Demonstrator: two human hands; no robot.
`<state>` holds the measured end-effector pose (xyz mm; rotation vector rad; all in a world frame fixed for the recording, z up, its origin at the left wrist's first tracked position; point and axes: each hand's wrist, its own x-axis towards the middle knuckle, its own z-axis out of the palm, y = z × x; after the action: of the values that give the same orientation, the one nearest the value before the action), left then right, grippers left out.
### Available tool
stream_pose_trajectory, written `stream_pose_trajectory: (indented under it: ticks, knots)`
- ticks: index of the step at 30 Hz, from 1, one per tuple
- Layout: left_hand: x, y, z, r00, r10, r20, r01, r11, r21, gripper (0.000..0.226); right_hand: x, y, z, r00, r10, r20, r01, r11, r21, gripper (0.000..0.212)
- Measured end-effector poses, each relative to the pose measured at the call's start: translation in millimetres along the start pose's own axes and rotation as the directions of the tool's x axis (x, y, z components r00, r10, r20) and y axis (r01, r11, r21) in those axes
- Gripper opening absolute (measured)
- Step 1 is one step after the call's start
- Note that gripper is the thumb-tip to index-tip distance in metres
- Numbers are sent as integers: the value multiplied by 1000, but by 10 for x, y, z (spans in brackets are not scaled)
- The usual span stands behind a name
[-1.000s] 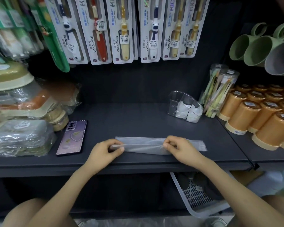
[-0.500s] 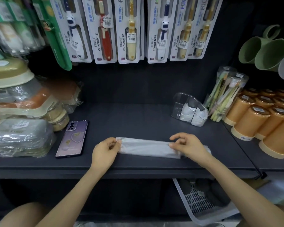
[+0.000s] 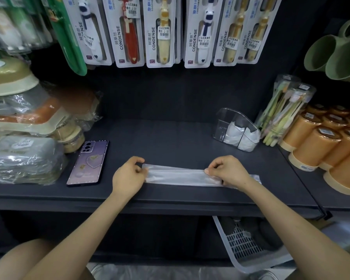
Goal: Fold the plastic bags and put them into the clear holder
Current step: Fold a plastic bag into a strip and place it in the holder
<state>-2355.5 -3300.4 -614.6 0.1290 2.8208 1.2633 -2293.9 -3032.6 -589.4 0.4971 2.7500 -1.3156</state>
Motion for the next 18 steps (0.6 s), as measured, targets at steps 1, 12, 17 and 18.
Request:
stream_pose_trajectory:
  ticks: [1,12,17,18]
  knots:
    - [14,2,-1,999,-27,18,27,1000,-15,24,5,4,3,1000,3,5,-3,1000,-8,17]
    - [-131,240,165,774,629,-68,-590,756,282,38,20,9,22,999,-43,-8,42,992,-115,18]
    - [-219,184,432,815,482,321,-579,702,415,72,-1,-7,34,999,-46,-26,42,990,-136,18]
    - [-217,172,447,825,464,323,-565,693,448,79,2,-5,36,998,-55,-29,50,988,-148,18]
